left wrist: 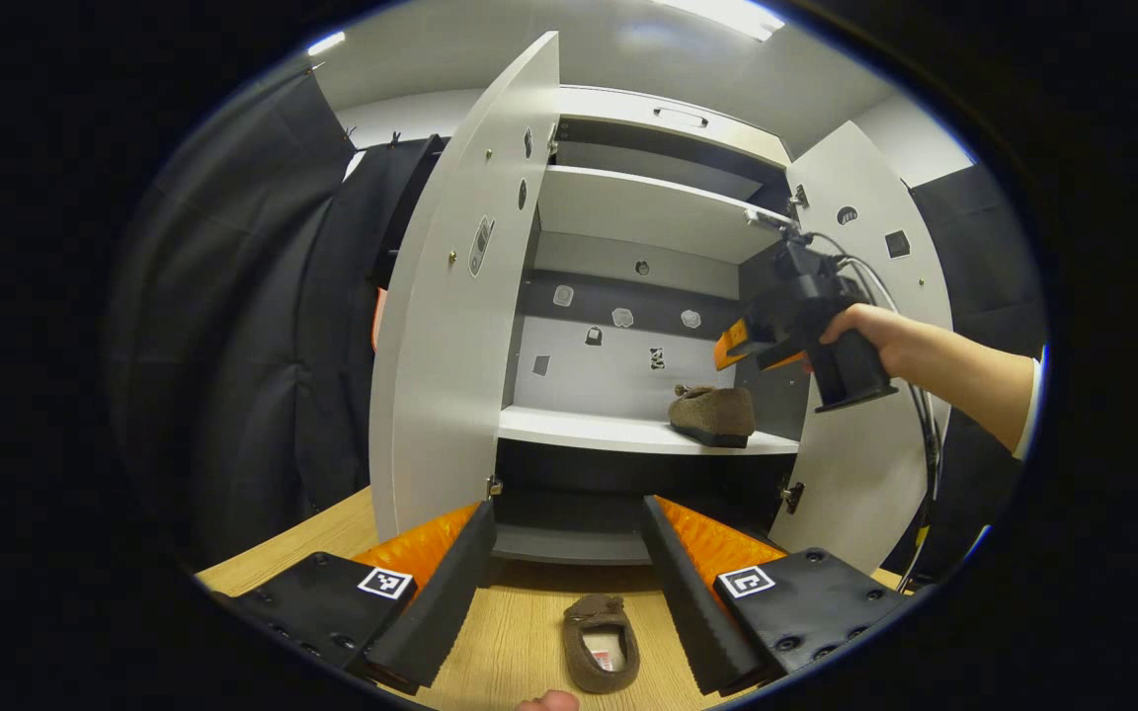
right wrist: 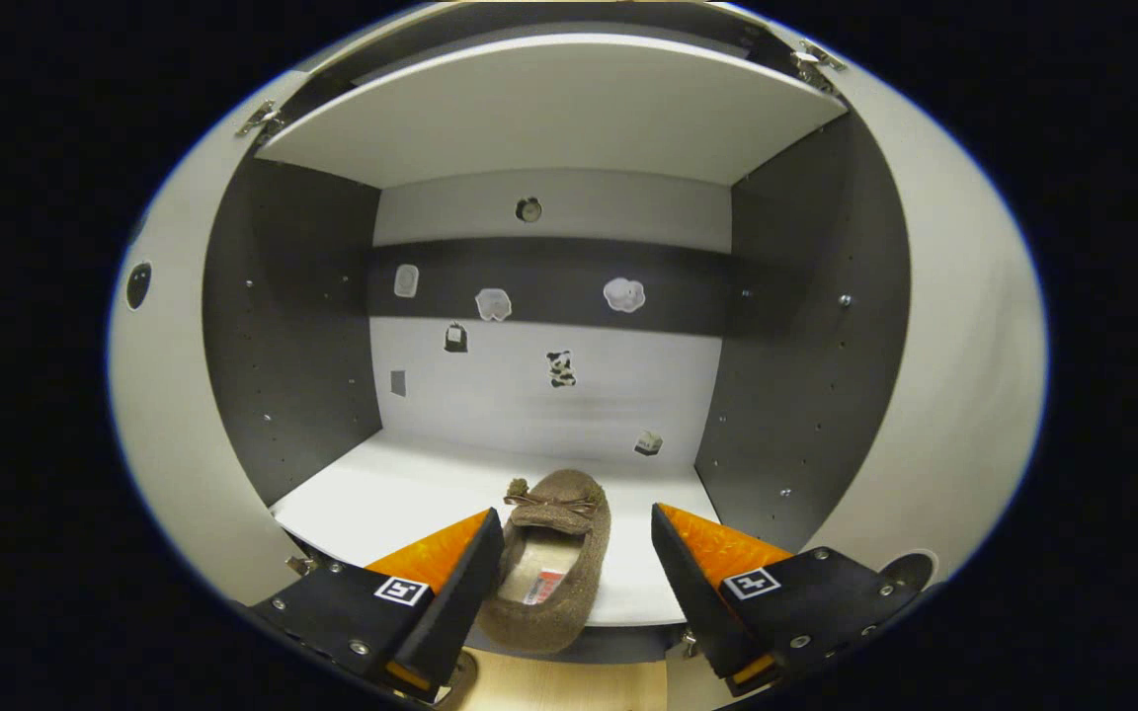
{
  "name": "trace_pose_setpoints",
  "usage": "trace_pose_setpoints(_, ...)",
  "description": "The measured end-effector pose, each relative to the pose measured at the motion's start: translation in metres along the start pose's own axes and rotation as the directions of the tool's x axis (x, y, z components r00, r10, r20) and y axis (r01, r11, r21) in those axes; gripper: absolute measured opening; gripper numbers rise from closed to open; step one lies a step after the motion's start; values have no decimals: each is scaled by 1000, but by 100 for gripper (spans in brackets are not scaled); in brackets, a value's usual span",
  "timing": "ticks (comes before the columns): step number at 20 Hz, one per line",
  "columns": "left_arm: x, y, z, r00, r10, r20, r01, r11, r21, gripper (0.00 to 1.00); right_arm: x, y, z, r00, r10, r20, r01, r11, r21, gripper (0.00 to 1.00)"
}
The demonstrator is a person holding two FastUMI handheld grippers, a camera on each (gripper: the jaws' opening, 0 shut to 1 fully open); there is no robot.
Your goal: Grab one shoe with the right hand and put it into the shoe cabinet, grab the other shoe with the left hand and put it into the shoe cabinet; then close the right door with the right hand and the left door with the left hand.
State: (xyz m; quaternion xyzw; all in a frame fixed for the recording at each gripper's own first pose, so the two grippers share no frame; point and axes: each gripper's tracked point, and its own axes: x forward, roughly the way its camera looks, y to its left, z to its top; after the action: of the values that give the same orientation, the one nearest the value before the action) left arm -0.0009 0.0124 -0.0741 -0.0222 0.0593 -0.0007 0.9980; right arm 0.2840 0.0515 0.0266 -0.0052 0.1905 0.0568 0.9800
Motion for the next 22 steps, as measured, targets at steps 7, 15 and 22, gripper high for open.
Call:
trace_pose_setpoints(7,0,0,-2,1000,-3,-8,3,1000,-4,96,-88,10,-17,990,33,139,-34,999,4,94)
trace_pose_setpoints(15,-3,-19,-17,998,-34,-48,34,999,9,96,-158,-8,-84,977,-18,210,3,998,69,91)
trace_pose_setpoints(22,-3,-35,-45,989,-53,-135,54,999,-1,97,-200,-34,-139,959,-101,266,76,992,104,94)
